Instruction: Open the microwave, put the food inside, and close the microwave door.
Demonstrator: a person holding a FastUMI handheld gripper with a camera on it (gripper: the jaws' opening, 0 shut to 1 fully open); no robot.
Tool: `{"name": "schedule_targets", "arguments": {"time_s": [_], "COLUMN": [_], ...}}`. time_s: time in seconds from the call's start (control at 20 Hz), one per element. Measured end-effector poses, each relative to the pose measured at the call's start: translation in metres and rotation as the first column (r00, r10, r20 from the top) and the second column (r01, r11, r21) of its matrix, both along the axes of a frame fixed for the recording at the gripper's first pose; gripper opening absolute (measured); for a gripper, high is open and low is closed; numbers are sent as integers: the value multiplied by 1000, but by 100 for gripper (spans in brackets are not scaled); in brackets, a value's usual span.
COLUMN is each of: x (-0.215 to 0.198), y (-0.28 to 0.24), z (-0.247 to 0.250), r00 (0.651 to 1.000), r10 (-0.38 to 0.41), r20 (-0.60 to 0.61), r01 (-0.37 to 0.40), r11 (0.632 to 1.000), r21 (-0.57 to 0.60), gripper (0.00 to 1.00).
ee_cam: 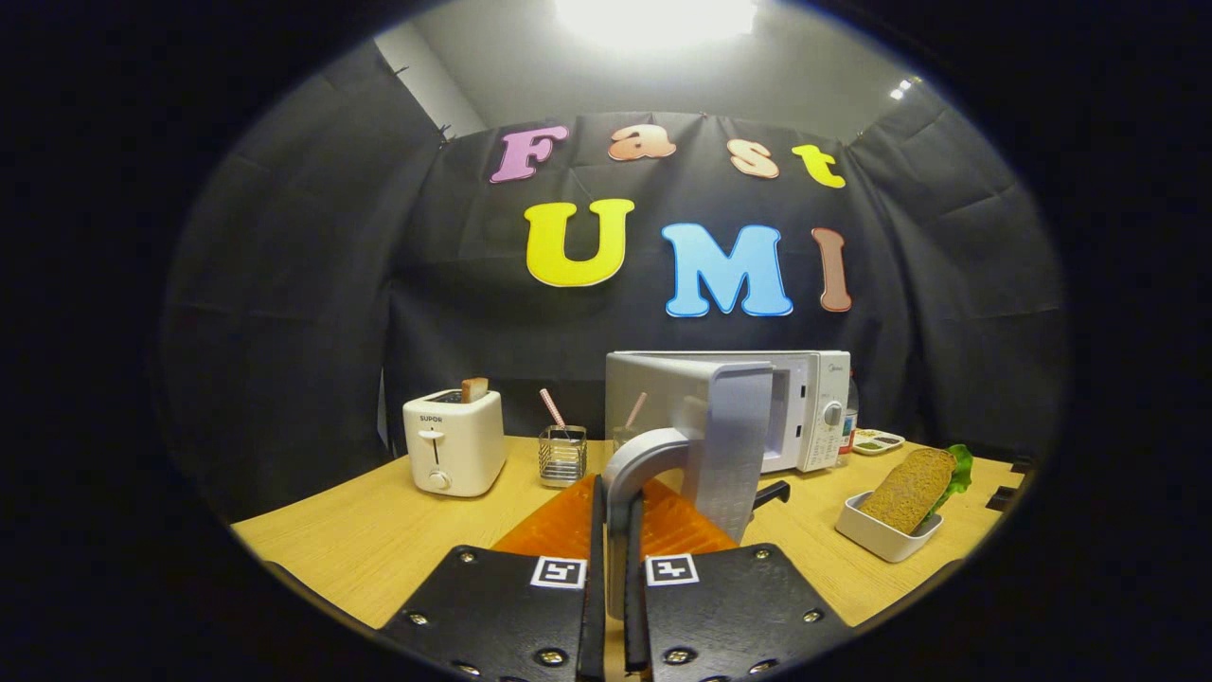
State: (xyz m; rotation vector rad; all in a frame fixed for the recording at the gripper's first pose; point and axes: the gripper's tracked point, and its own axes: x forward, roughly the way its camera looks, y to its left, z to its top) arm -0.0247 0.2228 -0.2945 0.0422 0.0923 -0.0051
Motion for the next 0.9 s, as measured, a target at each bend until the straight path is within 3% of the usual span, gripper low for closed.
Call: {"name": "schedule_targets", "arguments": {"time_s": [0.1,0.2,0.3,0.4,0.5,0.55,0.6,0.8,0.9], "x": [-2,-10,-25,-42,-56,-63,-67,-71,-73], "y": [-2,10,7,4,1,-3,-12,-76,-99], "z": [-2,-6,-1,8,14,14,14,24,28], "r00": [1000,998,996,989,970,959,953,963,957], "r10": [-21,46,91,149,237,278,296,254,256], "r20": [-15,-39,-20,19,55,62,62,95,140], "r01": [21,-47,-93,-146,-229,-269,-288,-242,-250], "r11": [999,998,993,982,965,956,951,963,967], "r21": [-29,-31,-78,-119,-126,-116,-113,-120,-59], "gripper": [9,13,56,59,73,88,93,95,95]}}
